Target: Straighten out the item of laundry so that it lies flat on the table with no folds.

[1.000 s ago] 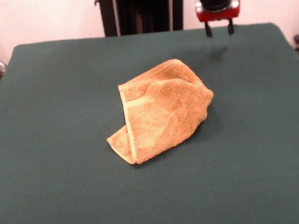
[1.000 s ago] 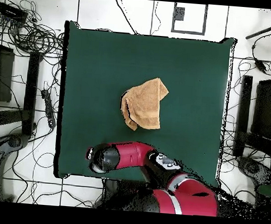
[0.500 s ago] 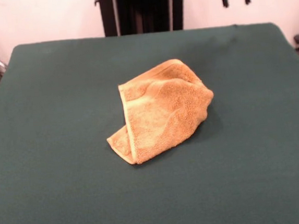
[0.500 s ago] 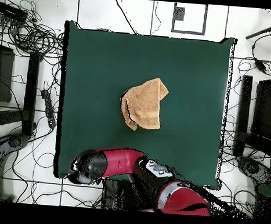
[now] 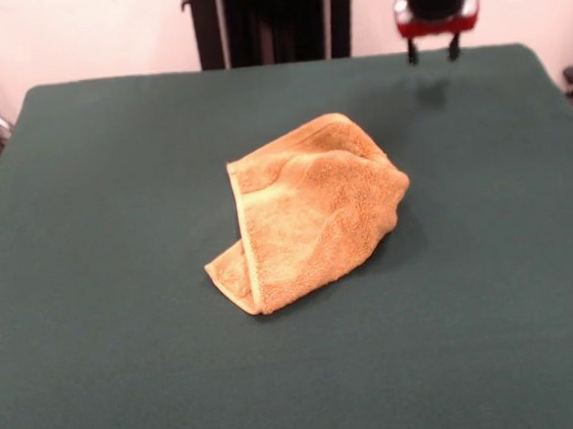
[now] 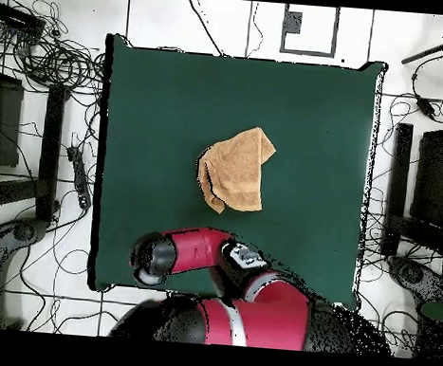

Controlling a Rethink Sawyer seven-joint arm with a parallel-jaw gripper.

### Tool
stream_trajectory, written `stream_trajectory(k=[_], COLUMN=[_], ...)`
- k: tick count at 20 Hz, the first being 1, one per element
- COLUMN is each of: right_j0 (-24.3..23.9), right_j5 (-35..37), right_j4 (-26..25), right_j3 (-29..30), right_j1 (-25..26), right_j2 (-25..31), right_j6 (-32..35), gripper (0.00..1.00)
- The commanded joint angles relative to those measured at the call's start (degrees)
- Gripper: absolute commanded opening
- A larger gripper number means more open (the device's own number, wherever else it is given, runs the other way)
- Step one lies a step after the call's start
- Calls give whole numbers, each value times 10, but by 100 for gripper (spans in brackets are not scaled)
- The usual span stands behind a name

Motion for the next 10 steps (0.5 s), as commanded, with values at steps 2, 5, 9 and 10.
stream_trajectory(k=[2, 5, 9, 10], right_j0=[-90, -82, -82, -80], right_j5=[14, 26, -10, -12], right_j4=[-51, -89, -109, -105], right_j3=[-162, -179, -171, -169], right_j1=[149, 154, 134, 129], right_j2=[-19, -42, -46, -48], right_j6=[-78, -80, -43, -32], gripper=[100, 100, 100, 100])
